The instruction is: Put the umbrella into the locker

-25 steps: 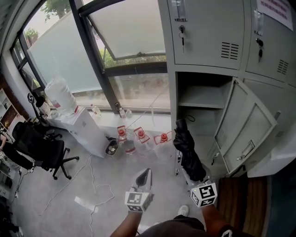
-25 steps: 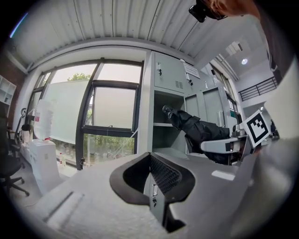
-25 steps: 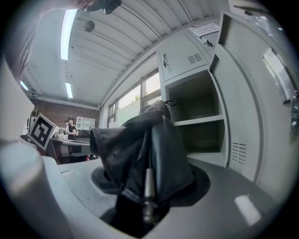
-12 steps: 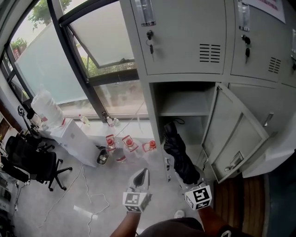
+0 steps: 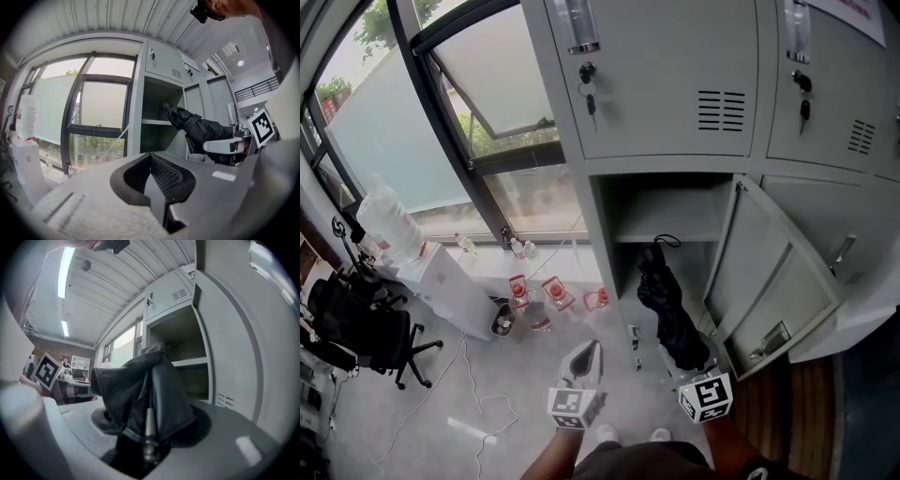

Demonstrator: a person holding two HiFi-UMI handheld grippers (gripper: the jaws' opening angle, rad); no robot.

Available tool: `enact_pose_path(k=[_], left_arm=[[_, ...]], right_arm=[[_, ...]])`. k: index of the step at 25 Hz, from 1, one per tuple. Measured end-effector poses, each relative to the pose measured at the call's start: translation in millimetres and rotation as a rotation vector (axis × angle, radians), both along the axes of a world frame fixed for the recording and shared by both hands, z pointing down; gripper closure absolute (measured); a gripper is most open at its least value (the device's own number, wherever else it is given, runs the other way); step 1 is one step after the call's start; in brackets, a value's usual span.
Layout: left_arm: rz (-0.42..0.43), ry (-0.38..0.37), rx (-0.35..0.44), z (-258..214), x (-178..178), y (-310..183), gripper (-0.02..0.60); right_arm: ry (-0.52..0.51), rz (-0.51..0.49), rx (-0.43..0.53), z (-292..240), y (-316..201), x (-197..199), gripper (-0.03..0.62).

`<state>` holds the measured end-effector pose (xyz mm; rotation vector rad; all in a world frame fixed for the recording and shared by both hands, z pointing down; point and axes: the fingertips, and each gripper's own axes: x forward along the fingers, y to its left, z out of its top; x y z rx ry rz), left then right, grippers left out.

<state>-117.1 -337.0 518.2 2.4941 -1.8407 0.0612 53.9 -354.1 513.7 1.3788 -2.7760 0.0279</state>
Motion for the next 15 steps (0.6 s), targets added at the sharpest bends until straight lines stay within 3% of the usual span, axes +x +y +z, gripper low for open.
enact_pose_path(k=[15], left_arm=[[0.135, 0.004, 0.057, -20, -2, -45, 0.577]], right_arm=[[0.022, 0.131, 0.042, -32, -27, -7, 0.347]])
